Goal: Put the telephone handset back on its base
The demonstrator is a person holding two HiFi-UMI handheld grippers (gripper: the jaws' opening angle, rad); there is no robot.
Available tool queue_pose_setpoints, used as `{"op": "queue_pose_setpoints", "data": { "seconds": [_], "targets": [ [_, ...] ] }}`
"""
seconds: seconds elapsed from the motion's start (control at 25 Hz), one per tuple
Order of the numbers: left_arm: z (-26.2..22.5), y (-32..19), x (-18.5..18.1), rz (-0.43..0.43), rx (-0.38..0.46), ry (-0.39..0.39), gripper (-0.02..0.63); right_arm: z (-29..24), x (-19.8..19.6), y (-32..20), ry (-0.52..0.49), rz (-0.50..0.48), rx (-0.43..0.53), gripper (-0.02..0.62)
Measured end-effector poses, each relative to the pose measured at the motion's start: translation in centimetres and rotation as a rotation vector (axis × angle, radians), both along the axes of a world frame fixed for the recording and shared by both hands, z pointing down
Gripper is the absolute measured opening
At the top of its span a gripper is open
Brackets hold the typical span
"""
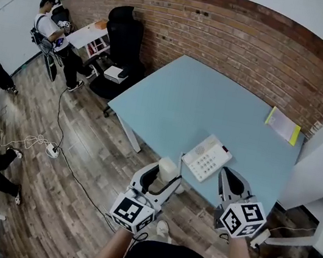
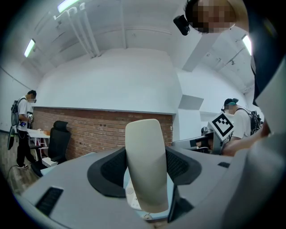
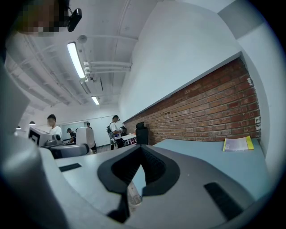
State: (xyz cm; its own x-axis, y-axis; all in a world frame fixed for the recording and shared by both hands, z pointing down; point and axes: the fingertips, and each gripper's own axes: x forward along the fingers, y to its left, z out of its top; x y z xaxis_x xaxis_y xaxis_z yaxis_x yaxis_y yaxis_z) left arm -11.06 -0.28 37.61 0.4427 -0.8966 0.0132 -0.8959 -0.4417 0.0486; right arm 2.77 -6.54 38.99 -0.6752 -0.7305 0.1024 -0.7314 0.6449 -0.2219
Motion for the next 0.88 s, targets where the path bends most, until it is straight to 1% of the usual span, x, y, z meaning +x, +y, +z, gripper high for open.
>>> {"op": "queue_pose_setpoints", "data": {
  "seconds": [0.24, 0.4, 0.88],
  "targets": [
    [0.2, -1.8, -1.7, 0.026, -0.007, 0.004, 0.258, -0.3, -0.4, -1.4, 0.020, 0.042, -0.005, 0.012],
    [0.2, -3.2, -2.4, 0.043, -0.007, 0.010, 0.258, -0.3, -0.9, -2.5, 0.029, 0.053, -0.004, 0.012],
    [0.6, -4.3, -6.2, 0.065, -0.011, 0.028, 0.258, 0.2, -5.5, -3.7, 0.035, 0.050, -0.020, 0.012]
  ]
}}
